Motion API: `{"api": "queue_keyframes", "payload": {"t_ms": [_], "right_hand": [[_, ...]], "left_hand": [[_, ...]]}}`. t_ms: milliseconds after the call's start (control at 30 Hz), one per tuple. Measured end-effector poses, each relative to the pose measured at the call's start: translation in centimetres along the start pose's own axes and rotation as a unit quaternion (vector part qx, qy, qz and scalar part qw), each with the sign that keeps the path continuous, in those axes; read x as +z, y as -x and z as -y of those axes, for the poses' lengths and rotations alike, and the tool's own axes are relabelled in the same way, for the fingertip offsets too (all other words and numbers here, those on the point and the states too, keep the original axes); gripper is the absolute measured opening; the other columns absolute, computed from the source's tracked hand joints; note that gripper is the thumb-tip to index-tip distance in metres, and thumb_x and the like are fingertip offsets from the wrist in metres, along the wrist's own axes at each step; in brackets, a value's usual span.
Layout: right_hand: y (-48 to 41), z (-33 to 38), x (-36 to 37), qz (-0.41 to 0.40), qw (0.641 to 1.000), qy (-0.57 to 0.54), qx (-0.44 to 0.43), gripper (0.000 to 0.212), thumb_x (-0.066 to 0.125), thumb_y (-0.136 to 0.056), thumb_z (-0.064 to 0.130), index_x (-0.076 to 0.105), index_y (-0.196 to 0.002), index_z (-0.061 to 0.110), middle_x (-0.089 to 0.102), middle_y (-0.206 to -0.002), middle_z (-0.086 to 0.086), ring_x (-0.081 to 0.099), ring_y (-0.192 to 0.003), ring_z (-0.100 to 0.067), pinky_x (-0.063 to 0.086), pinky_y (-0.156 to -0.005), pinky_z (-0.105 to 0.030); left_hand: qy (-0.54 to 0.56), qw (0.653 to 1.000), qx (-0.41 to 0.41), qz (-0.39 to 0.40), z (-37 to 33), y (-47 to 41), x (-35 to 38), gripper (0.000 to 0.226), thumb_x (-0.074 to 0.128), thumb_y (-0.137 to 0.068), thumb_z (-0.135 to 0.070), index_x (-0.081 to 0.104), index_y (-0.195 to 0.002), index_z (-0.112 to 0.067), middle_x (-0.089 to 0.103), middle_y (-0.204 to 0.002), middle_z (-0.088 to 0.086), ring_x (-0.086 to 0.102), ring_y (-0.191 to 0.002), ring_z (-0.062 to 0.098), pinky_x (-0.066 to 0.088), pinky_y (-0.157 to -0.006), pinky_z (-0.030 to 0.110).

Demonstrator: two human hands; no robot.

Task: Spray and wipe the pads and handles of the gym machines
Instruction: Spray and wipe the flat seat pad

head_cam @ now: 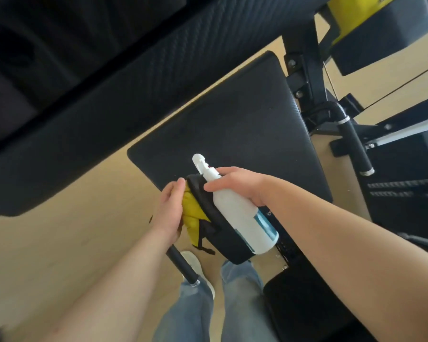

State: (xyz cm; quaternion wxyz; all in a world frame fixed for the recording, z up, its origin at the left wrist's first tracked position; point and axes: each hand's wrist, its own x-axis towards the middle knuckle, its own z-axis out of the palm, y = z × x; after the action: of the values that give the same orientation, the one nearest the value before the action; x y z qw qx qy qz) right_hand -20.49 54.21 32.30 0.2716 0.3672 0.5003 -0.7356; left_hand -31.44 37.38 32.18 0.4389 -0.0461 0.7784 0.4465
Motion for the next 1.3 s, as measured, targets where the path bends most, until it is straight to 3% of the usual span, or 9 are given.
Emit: {"api": "queue_keyframes", "payload": {"t_ms": [167, 433, 533, 633, 733, 867, 1000, 1200, 1300], "right_hand": [[2.6, -1.8, -4.1, -0.102, 0.994, -0.020, 0.031, 0.029, 0.078, -0.090, 0.034, 0.065, -0.107, 0.015, 0.071, -0.094, -0.012, 0.070, -0.080, -0.026, 0.063, -0.073, -0.042], [6.0, -3.9, -9.2, -0.188, 0.979, -0.083, -0.008, 0.024, 0.078, -0.089, 0.036, 0.066, -0.103, 0.021, 0.071, -0.102, -0.010, 0.071, -0.089, -0.027, 0.062, -0.080, -0.043], [5.9, -4.7, -10.2, -0.247, 0.960, -0.122, -0.046, 0.023, 0.079, -0.087, 0.036, 0.067, -0.102, 0.023, 0.071, -0.102, -0.010, 0.071, -0.089, -0.028, 0.063, -0.085, -0.048], [5.4, -5.4, -11.0, -0.324, 0.934, -0.134, -0.067, 0.027, 0.079, -0.086, 0.040, 0.063, -0.103, 0.028, 0.069, -0.101, -0.006, 0.070, -0.092, -0.026, 0.062, -0.086, -0.048], [5.1, -6.5, -11.8, -0.379, 0.910, -0.151, -0.074, 0.024, 0.078, -0.085, 0.041, 0.061, -0.099, 0.032, 0.070, -0.095, -0.002, 0.071, -0.088, -0.024, 0.063, -0.084, -0.047], [4.6, -8.0, -12.6, -0.401, 0.903, -0.142, -0.059, 0.024, 0.077, -0.085, 0.046, 0.065, -0.095, 0.028, 0.071, -0.093, -0.002, 0.071, -0.086, -0.022, 0.062, -0.086, -0.049], [4.0, -9.6, -12.9, -0.402, 0.902, -0.144, -0.059, 0.020, 0.076, -0.087, 0.046, 0.062, -0.092, 0.033, 0.069, -0.093, 0.002, 0.069, -0.087, -0.020, 0.062, -0.087, -0.048], [2.6, -11.0, -13.2, -0.400, 0.900, -0.159, -0.065, 0.015, 0.076, -0.087, 0.044, 0.067, -0.090, 0.032, 0.072, -0.089, 0.000, 0.072, -0.085, -0.022, 0.063, -0.084, -0.049], [1.6, -10.2, -13.7, -0.394, 0.898, -0.176, -0.084, 0.018, 0.077, -0.085, 0.041, 0.071, -0.087, 0.024, 0.073, -0.083, 0.000, 0.072, -0.083, -0.025, 0.063, -0.082, -0.054]], "left_hand": [[-0.128, 0.990, 0.058, 0.021, -2.2, -0.4, 2.7, 0.041, 0.060, -0.096, -0.050, 0.049, -0.061, -0.031, 0.049, -0.060, -0.013, 0.051, -0.069, 0.015, 0.046, -0.068, 0.038], [-0.372, 0.895, 0.107, 0.221, -5.8, 0.0, 8.7, 0.018, 0.077, -0.088, -0.029, 0.065, -0.102, -0.032, 0.068, -0.094, -0.010, 0.066, -0.088, 0.009, 0.049, -0.068, 0.023], [-0.432, 0.876, 0.185, 0.108, -6.4, -0.1, 11.0, 0.021, 0.075, -0.088, -0.040, 0.060, -0.086, -0.025, 0.064, -0.082, -0.007, 0.062, -0.077, 0.011, 0.045, -0.060, 0.027], [-0.348, 0.888, 0.299, -0.013, -6.3, -0.1, 12.5, 0.027, 0.073, -0.092, -0.030, 0.055, -0.110, -0.024, 0.058, -0.112, -0.002, 0.060, -0.097, 0.011, 0.050, -0.073, 0.020], [-0.493, 0.734, 0.466, 0.000, -4.6, -1.2, 13.7, 0.047, 0.066, -0.095, -0.025, 0.049, -0.138, -0.019, 0.042, -0.148, 0.007, 0.041, -0.138, 0.027, 0.046, -0.109, 0.041], [-0.706, 0.526, 0.467, 0.079, -2.7, -3.1, 16.5, 0.065, 0.047, -0.104, -0.040, 0.021, -0.160, -0.021, 0.005, -0.170, 0.012, 0.001, -0.156, 0.039, 0.011, -0.125, 0.059], [-0.754, 0.491, 0.425, 0.105, -0.5, -6.7, 18.0, 0.077, 0.032, -0.104, -0.056, 0.001, -0.163, -0.019, -0.010, -0.171, 0.007, -0.013, -0.155, 0.041, -0.005, -0.122, 0.059], [-0.765, 0.379, 0.509, 0.114, -2.9, -11.6, 19.9, 0.070, 0.028, -0.104, -0.053, 0.015, -0.162, -0.015, -0.002, -0.171, 0.013, -0.003, -0.155, 0.044, 0.002, -0.121, 0.064], [-0.752, 0.384, 0.532, 0.062, -5.5, -13.0, 21.6, 0.069, 0.022, -0.105, -0.051, 0.014, -0.162, -0.014, -0.002, -0.171, 0.012, -0.003, -0.156, 0.042, -0.001, -0.122, 0.062]]}}
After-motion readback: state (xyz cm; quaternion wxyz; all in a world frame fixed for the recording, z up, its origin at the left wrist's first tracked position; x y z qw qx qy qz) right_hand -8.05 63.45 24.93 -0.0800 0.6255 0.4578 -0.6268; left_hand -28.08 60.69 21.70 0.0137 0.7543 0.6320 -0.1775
